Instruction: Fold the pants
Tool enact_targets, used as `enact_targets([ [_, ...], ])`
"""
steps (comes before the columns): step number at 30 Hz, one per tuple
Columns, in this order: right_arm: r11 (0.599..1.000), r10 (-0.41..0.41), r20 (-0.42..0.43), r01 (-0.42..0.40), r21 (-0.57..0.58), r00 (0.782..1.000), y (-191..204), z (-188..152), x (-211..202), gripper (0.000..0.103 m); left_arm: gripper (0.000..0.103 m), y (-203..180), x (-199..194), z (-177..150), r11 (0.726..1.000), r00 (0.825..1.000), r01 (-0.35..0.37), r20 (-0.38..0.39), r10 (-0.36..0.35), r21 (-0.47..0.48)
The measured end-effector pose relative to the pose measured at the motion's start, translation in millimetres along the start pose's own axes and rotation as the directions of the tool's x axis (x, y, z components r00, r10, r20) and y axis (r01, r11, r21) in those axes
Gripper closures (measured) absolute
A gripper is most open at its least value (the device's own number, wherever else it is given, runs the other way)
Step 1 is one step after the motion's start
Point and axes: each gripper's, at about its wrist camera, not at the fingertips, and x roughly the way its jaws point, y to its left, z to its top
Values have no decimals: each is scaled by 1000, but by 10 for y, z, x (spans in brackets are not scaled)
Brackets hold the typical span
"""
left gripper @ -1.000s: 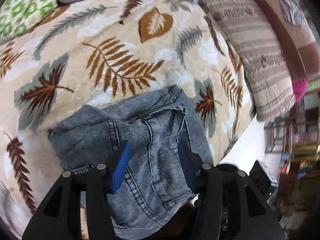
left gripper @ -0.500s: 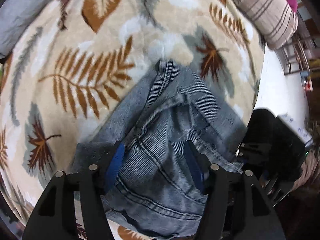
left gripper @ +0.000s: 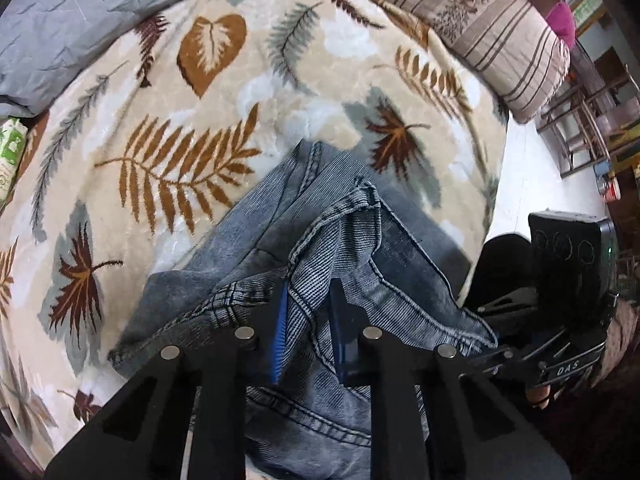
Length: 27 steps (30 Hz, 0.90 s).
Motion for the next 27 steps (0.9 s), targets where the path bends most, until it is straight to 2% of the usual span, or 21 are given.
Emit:
enact_targets([
  [4,998,58,37,-59,15,998,38,66,-176,86,87,-180,-70,176,1000,999,8,36,-8,-22],
  [7,997,77,100,-78,15,992,7,167,-416,86,87,-310,-42,338,1000,998,6,58,-4,-23],
  [11,998,13,131,-20,51,991,-276,297,-536,86,86,-370,327,547,997,999,-48,17,50,-63],
  [14,995,-39,113,28,97,993,-556,319,-506,84,83,-335,643,587,989,994,-111,-14,110,-100],
  [16,990,-94,94,82,118,991,-719,300,-462,85,81,-324,723,576,983,991,-134,1,136,-127],
  [18,989,-65,88,52,142,994,-790,306,-449,83,81,-307,691,561,977,991,-128,26,135,-169],
  [21,994,-79,75,73,83,994,-654,364,-486,78,80,-254,525,512,968,994,-89,41,101,-235],
  [24,995,-93,146,88,37,985,-520,440,-698,63,79,-148,176,368,953,993,-36,99,69,-301],
  [25,996,-92,197,89,22,976,-458,492,-794,60,76,-113,83,324,948,991,-22,119,63,-319],
  [27,996,-89,223,92,-3,971,-329,596,-824,56,59,22,-171,93,921,982,-2,175,77,-390],
])
